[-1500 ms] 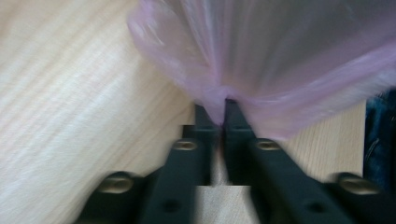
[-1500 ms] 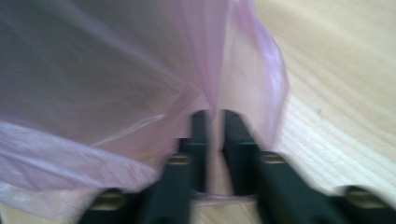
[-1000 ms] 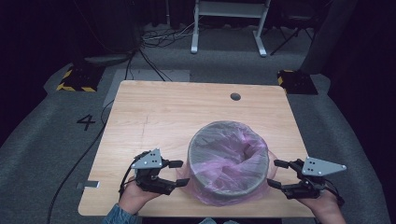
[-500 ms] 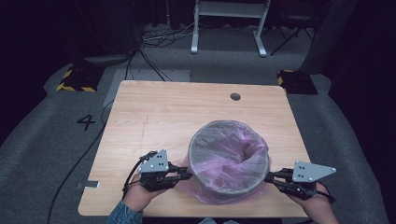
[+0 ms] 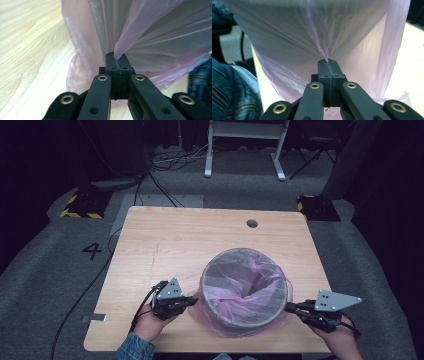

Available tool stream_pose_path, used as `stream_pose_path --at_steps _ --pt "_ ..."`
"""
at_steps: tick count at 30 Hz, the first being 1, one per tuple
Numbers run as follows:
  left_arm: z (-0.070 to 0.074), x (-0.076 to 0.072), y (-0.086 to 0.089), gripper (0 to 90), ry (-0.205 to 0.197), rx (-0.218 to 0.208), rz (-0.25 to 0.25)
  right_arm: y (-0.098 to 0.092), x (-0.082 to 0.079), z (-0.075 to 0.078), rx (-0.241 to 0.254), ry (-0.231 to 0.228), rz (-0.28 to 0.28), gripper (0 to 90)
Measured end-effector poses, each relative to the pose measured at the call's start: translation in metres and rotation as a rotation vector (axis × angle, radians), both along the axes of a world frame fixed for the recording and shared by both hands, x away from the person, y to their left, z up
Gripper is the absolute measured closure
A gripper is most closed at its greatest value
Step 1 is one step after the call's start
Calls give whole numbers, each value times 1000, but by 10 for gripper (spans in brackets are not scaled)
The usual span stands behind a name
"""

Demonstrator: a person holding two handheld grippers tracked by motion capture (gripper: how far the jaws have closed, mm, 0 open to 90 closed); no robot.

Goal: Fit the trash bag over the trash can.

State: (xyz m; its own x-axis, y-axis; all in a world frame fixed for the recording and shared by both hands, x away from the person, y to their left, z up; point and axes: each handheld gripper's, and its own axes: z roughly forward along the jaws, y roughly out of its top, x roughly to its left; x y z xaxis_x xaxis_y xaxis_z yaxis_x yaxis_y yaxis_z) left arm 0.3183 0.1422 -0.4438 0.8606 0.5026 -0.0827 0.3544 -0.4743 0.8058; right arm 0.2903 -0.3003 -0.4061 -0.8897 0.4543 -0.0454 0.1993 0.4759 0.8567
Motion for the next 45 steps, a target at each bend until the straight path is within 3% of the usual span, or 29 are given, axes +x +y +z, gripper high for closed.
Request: stream_pose_path --at_steps 3,5,8,10,12,14,16,18,20,21,22,23,24,25,27,30,31,32,33,35,38,40,43,44,45 --pt "-8 6 -3 897 8 61 25 2 7 -14 -36 42 -16 900" --pt "-13 8 -4 898 34 89 34 3 10 -23 -56 67 -28 900" --pt "-20 9 -3 897 79 107 13 3 15 -35 -77 120 -37 900" --pt "-23 7 -4 896 89 124 -9 3 15 -42 -94 149 -45 900" --pt "-23 4 -4 894 92 125 -30 2 15 -46 -107 169 -47 900" --pt "-21 1 -4 860 69 98 -50 0 14 -49 -125 189 -52 900" --pt "-17 1 -3 840 60 79 -34 -2 13 -54 -161 216 -60 900" --pt "-17 3 -2 841 57 95 -1 -4 11 -56 -164 227 -59 900" --pt "-21 7 -1 853 78 131 34 -7 8 -52 -154 212 -71 882" --pt "-24 8 1 853 87 144 44 -8 6 -48 -138 205 -79 794" --pt "-25 8 2 850 97 132 41 -10 5 -44 -110 190 -88 659" --pt "-24 7 3 815 92 107 24 -12 3 -40 -75 169 -94 523" --pt "-21 6 5 708 89 64 9 -13 1 -35 -43 145 -85 446" --pt "-17 4 6 595 85 31 0 -14 -2 -30 -21 121 -72 411" --pt "-8 1 8 457 51 -9 -18 -13 -8 -20 11 79 -53 341" --pt "7 -6 8 392 -26 -67 -32 -9 -16 -8 55 25 -29 314" --pt "12 -6 7 396 -42 -93 -39 -7 -17 -5 68 11 -24 327" --pt "16 -7 6 423 -54 -111 -37 -4 -18 -2 76 -6 -21 403" --pt "20 -7 6 469 -73 -120 -29 -1 -19 1 75 -22 -15 530" --pt "25 -7 5 584 -90 -133 -21 4 -20 4 51 -46 2 700" --pt "24 -6 3 811 -103 -107 -5 10 -16 7 16 -1 -19 896" --pt "21 -5 1 881 -107 -83 3 12 -13 3 -10 19 -27 900" --pt "20 -4 -1 890 -115 -83 20 11 -7 -11 -48 56 -47 900" --pt "21 -4 -1 890 -125 -90 20 10 -5 -17 -70 53 -54 900" --pt "22 -4 -2 890 -133 -97 22 8 -4 -22 -58 47 -51 900"
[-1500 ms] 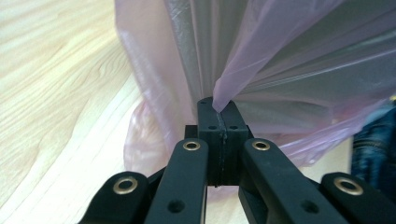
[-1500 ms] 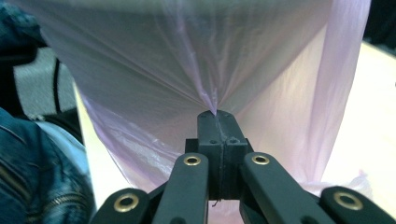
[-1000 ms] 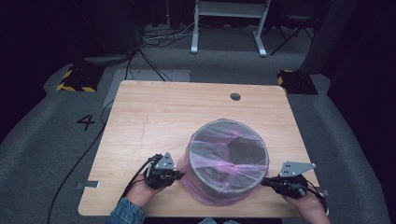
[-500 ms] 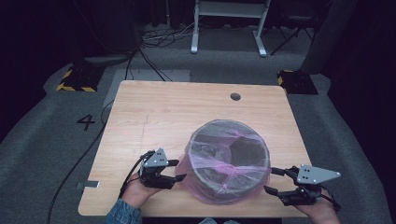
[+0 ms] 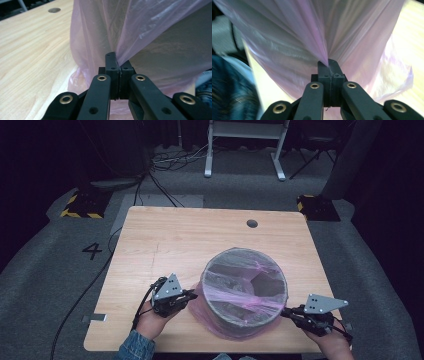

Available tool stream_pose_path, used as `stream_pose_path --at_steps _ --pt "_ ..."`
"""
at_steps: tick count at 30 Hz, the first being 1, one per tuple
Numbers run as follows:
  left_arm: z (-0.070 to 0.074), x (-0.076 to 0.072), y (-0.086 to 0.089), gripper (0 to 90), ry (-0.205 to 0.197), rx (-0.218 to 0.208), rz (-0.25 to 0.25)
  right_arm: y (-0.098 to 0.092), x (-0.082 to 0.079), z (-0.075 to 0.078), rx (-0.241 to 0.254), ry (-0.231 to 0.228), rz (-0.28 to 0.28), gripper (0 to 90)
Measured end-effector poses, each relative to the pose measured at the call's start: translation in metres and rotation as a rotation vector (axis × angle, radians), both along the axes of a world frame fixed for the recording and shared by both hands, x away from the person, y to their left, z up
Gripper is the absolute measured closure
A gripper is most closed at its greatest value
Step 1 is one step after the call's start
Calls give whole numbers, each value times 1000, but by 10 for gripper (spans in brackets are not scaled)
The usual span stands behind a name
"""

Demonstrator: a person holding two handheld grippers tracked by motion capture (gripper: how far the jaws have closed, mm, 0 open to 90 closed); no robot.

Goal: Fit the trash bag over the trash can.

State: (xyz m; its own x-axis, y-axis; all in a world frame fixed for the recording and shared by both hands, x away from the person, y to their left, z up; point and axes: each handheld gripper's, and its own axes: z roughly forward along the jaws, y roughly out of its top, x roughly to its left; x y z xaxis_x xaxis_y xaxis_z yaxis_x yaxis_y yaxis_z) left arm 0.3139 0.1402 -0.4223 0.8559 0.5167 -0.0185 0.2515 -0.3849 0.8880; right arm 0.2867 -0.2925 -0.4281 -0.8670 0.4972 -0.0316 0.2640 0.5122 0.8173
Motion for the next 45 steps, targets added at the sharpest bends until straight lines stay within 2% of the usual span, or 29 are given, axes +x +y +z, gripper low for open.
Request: stream_pose_path --at_steps 2,4,6,8,10,12,13,14,15,18,19,21,22,24,26,27,29,32,34,38,41,43,44,45 --pt "1 1 -2 892 -5 7 2 -5 3 -4 31 10 -13 900" --pt "-2 2 -5 895 -1 33 -5 -3 3 -3 35 26 -32 898" --pt "-8 3 -7 897 16 84 1 1 -2 1 46 12 -10 896" --pt "-17 5 -8 897 53 100 -15 3 -7 8 67 -8 14 895" --pt "-23 4 -7 897 69 93 -35 4 -11 13 74 -20 34 898" --pt "-21 4 -4 896 73 79 -29 4 -13 12 73 -13 50 899" --pt "-20 2 -2 896 64 56 -39 3 -13 9 79 -2 57 900" --pt "-18 0 -1 895 57 36 -49 3 -12 7 63 12 51 900" --pt "-17 -1 0 895 48 37 -51 3 -12 5 46 28 45 900" --pt "-17 -1 2 896 43 47 -42 0 -12 2 64 48 48 898" --pt "-17 0 2 896 52 60 -28 -1 -12 3 67 56 52 883" --pt "-19 1 2 894 53 89 -14 -5 -10 6 79 77 75 711" --pt "-19 1 3 890 53 82 -7 -7 -10 9 96 68 73 636" --pt "-18 3 6 890 46 79 12 -15 -11 16 135 13 76 565" --pt "-16 7 7 893 44 113 54 -24 -10 24 170 -33 66 496" --pt "-17 10 7 894 42 133 76 -28 -9 27 176 -52 49 467" --pt "-21 20 7 897 55 147 107 -34 -3 31 158 -73 7 405" --pt "-28 41 9 897 103 136 150 -34 8 32 132 -77 -16 383" --pt "-31 51 8 897 131 100 149 -31 16 31 125 -79 -23 368" --pt "-33 55 -2 893 118 91 135 -20 32 28 130 -90 -9 353" --pt "-29 51 -5 883 79 58 88 -12 46 27 119 -97 1 376" --pt "-23 50 -6 883 71 58 86 -7 55 25 65 -95 6 548" --pt "-21 49 -7 883 65 54 86 -4 57 24 57 -108 4 673" --pt "-19 49 -8 883 66 49 83 -2 58 24 59 -117 4 757"
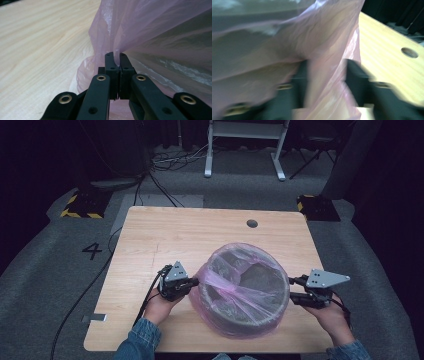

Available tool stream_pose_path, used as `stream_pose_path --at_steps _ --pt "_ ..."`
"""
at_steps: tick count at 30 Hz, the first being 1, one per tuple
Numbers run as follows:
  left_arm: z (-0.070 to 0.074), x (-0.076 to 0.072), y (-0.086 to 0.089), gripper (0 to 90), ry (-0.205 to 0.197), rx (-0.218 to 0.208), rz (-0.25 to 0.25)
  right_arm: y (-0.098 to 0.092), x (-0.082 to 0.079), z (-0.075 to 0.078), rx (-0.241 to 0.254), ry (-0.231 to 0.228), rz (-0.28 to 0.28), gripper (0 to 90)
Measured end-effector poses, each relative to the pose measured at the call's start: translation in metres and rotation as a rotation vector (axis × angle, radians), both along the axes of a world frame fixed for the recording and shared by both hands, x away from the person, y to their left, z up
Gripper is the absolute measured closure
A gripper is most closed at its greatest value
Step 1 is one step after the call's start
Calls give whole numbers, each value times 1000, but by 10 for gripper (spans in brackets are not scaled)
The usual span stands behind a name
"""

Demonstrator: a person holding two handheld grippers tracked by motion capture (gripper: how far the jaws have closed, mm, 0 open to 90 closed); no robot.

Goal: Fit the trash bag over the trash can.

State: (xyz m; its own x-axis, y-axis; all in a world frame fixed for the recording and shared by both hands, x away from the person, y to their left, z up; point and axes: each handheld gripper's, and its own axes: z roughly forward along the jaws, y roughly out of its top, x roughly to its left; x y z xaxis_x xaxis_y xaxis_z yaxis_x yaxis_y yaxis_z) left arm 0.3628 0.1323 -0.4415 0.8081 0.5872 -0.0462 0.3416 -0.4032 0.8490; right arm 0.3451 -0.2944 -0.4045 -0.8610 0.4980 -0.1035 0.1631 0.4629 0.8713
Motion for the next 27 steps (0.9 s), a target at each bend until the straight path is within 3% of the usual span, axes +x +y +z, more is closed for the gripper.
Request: stream_pose_path --at_steps 2,7,10,12,14,16,21,24,27 --pt "1 1 -2 883 2 1 0 4 1 0 14 7 -13 899" --pt "-7 5 -5 878 32 32 -7 3 8 -6 33 109 -79 900" --pt "-11 6 -6 866 48 38 -9 -7 9 -11 43 143 -103 900" --pt "-11 6 -7 848 46 37 -3 -15 6 -8 65 135 -112 900" --pt "-8 3 -7 782 37 36 9 -22 3 2 104 122 -122 762" --pt "-4 -1 -4 675 31 25 26 -27 0 14 136 87 -135 693" --pt "8 -29 14 489 -9 -3 59 -33 -6 39 123 17 -154 590" --pt "12 -48 25 445 -8 -57 34 -35 -9 54 156 -2 -146 561" --pt "12 -65 22 418 10 -89 -42 -24 -12 67 162 -14 -113 524"
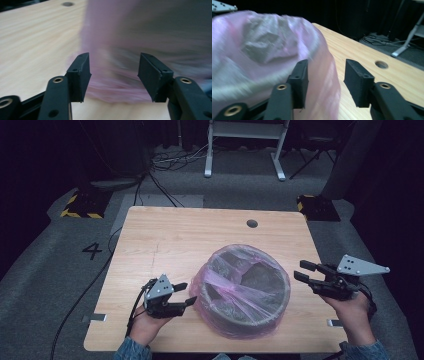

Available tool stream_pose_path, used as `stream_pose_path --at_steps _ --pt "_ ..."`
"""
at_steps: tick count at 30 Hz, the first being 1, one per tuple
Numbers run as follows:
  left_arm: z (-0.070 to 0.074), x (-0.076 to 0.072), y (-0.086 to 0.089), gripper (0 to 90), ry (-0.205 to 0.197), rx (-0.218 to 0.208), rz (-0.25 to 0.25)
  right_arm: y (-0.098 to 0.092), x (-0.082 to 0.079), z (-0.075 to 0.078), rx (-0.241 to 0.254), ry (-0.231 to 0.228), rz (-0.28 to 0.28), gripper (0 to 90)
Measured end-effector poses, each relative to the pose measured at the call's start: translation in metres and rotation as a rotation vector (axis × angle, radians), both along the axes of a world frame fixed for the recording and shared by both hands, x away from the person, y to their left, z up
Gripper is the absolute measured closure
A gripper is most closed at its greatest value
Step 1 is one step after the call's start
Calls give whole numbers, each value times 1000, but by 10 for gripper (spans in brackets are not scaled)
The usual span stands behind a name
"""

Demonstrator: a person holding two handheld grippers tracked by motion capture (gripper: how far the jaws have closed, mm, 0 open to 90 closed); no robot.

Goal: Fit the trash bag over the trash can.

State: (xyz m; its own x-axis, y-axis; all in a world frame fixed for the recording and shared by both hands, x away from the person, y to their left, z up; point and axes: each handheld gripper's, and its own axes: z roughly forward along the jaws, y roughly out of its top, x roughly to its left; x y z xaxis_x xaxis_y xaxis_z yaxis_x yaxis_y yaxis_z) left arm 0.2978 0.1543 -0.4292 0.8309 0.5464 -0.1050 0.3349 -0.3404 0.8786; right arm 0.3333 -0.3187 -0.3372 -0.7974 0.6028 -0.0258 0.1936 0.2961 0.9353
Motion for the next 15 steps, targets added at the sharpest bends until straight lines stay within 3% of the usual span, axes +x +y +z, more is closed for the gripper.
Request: stream_pose_path --at_steps 5,8,10,11,12,15 --pt "-1 -18 -23 416 -13 23 -125 28 7 4 -41 6 54 517" --pt "-4 -19 -35 438 -25 52 -129 36 15 1 -69 22 30 658" --pt "-5 -18 -39 506 -18 41 -142 36 19 2 -41 22 9 803" --pt "-6 -18 -40 530 -25 42 -136 35 19 4 -63 -2 -35 856" --pt "-6 -18 -40 590 -27 46 -142 34 19 5 -65 -20 -52 891" --pt "-6 -16 -37 782 -29 37 -133 30 26 5 -37 -13 -85 900"
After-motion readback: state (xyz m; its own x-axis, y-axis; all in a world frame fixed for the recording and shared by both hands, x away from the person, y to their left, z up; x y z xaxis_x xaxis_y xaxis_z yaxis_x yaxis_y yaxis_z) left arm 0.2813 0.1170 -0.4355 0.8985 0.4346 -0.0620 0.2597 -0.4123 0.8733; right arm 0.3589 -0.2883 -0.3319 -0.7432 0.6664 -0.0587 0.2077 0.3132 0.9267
